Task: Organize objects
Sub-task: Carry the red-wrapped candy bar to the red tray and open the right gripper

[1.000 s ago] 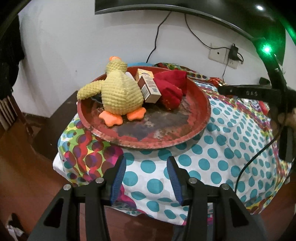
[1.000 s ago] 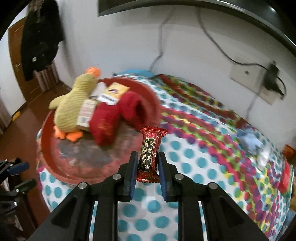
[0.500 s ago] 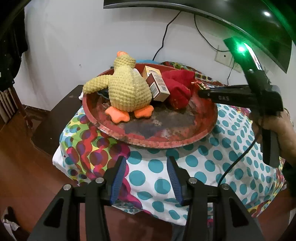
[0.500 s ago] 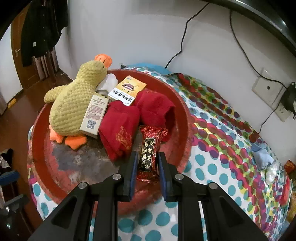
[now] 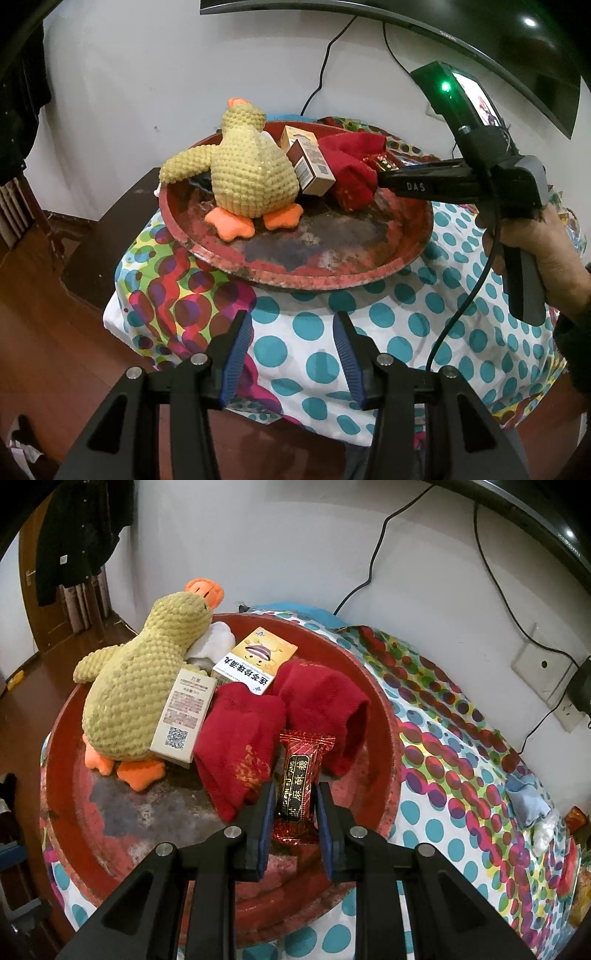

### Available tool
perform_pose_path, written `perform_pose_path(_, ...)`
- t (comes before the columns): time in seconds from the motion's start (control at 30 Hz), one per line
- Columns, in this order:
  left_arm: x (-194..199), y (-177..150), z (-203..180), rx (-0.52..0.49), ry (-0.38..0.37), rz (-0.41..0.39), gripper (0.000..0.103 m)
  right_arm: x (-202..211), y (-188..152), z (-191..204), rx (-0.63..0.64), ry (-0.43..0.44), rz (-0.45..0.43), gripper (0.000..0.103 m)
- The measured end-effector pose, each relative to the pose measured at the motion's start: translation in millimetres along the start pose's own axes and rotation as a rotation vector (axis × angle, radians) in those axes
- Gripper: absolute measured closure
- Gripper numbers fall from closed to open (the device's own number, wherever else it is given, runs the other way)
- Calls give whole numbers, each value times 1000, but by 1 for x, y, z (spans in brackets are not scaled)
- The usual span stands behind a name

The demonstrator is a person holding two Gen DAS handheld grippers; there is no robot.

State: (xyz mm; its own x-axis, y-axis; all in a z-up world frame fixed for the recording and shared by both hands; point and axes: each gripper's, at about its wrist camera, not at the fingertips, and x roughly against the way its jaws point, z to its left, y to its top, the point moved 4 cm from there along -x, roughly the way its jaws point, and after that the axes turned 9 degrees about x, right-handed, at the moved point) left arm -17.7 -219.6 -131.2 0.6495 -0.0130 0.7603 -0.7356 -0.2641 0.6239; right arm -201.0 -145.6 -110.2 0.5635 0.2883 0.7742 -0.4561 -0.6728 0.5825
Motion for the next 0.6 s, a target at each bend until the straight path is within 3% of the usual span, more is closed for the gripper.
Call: perform_pose_path(0.6, -1, -4, -3, -16, 5, 6, 56, 13, -3, -5, -8, 4, -25, 76)
